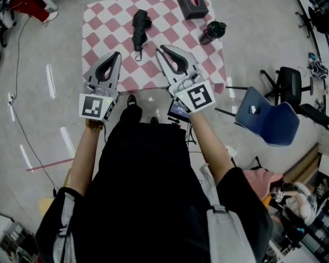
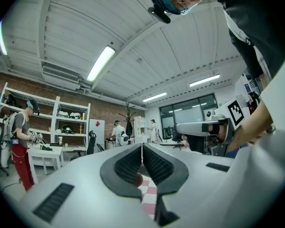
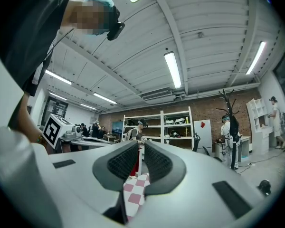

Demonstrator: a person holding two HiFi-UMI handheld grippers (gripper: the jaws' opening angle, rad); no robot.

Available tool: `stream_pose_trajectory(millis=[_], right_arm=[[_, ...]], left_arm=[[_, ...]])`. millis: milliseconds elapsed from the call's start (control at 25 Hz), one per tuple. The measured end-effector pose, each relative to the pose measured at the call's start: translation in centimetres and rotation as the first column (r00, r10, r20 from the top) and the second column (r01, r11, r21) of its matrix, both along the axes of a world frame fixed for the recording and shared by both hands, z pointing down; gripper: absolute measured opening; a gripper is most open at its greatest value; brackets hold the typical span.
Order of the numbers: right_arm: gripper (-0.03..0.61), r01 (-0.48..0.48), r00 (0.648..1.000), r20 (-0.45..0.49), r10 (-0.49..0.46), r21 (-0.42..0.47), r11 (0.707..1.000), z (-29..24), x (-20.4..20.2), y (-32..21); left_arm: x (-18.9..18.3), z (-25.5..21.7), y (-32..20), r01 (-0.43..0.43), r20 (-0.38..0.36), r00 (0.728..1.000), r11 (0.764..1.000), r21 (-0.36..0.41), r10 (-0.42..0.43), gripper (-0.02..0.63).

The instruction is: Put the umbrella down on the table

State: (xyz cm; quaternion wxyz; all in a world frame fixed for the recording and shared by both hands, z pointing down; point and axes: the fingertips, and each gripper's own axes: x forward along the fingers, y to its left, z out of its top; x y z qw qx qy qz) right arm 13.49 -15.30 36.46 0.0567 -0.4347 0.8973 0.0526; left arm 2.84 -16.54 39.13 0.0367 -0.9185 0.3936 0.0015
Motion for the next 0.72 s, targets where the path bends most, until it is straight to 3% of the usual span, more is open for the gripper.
stream_pose_trajectory(millis=[720], right_arm=[[0.038, -0.006, 1.0, -0.022, 0.005, -0.056, 0.998, 3.3, 0.1, 0.9]], left_arm=[[0.3, 1.4, 0.6, 0.0, 0.021, 1.0, 1.0, -0.002, 0.0, 0.017]])
